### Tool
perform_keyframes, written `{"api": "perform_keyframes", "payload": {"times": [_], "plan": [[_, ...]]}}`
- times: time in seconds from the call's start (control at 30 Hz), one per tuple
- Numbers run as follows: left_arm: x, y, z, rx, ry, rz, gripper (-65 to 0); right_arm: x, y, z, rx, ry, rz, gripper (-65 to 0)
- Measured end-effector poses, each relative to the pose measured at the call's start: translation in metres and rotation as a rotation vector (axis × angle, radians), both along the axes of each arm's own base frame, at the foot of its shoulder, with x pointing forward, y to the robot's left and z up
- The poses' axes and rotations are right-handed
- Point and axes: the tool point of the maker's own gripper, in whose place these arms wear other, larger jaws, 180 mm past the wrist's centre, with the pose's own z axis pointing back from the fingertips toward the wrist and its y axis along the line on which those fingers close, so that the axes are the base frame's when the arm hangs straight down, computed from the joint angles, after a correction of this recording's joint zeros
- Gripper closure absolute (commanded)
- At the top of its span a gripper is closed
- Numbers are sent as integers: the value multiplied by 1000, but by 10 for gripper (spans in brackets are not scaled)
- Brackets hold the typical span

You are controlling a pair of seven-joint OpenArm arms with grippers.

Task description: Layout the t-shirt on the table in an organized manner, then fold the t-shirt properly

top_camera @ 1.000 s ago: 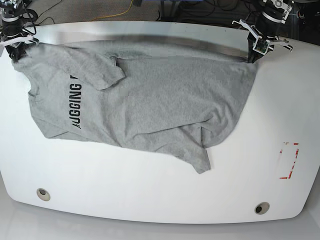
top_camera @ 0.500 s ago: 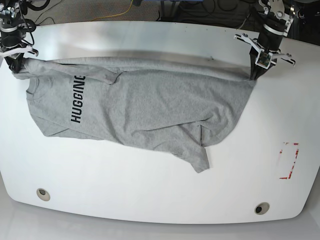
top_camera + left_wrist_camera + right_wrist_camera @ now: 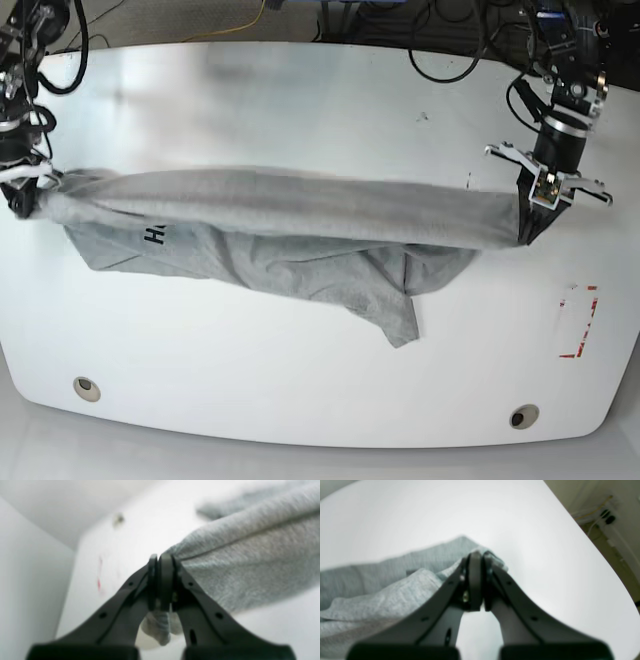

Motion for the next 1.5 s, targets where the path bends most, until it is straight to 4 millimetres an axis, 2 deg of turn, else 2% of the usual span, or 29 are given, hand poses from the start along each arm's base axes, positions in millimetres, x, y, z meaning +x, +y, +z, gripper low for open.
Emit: {"api": "perform_keyframes", "payload": {"times": [0.2,0.43,0.63,0.77,0.9,1.1,1.37,1.5], "plan": [[37,5,28,55,-42,11,0,35,12,12,31,-62,56,0],[79,-5,67,108,-100,-14,0,78,16,14,76,-86,82,0],[105,-15,83,108,-128,-44,0,114,26,21,117,-116,126,0],[114,-19,93,105,-150,-53,0,124,19,31,123,-143,114,0],[121,-27,106,108,-184,-72,0,131,10,50,97,-179,95,0],[127,-32,124,108,-224,-85,0,142,8,75,64,-231,94,0],[141,-31,170,110,-333,-76,0,155,6,111,-54,-283,114,0],[152,-38,184,109,-358,-92,0,162,7,127,-92,-306,124,0]]}}
